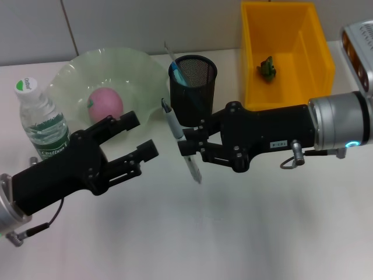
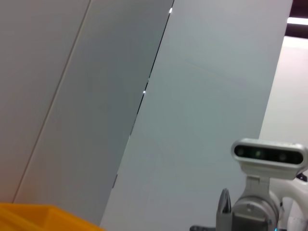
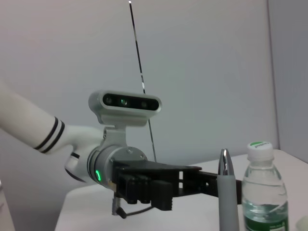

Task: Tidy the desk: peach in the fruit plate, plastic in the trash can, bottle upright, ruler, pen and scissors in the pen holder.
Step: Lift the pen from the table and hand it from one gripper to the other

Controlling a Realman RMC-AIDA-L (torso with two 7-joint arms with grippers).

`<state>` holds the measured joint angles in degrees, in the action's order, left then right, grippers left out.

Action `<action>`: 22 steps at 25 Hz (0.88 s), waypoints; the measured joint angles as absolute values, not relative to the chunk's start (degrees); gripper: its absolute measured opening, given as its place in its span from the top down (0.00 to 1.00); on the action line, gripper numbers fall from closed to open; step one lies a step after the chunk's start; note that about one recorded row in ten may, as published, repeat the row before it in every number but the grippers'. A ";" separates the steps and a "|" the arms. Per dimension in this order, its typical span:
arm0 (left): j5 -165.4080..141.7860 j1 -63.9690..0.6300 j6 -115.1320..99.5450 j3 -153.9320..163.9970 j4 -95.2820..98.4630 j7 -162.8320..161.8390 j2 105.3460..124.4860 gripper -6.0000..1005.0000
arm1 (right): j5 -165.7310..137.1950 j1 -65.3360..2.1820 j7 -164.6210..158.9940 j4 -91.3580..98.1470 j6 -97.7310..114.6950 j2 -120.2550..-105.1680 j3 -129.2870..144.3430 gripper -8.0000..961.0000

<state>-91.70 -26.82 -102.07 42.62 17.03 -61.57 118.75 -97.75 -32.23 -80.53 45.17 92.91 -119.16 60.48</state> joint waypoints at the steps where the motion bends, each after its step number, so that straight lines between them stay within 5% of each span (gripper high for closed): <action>1: -91.70 -26.82 -102.07 42.62 17.03 -61.57 118.75 0.19 | -97.57 -32.61 -80.04 44.17 92.83 -119.18 60.47 0.86; 19: -91.30 -30.08 -99.84 42.01 14.15 -58.56 118.93 0.19 | -95.09 -37.18 -75.80 35.55 89.18 -119.35 61.07 0.86; 22: -90.86 -29.99 -99.84 42.01 14.15 -58.53 118.98 0.27 | -95.08 -37.18 -75.78 35.36 89.18 -119.35 61.08 0.86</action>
<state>-90.86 -29.99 -99.84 42.01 14.15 -58.53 118.98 -95.09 -37.18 -75.78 35.36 89.18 -119.35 61.08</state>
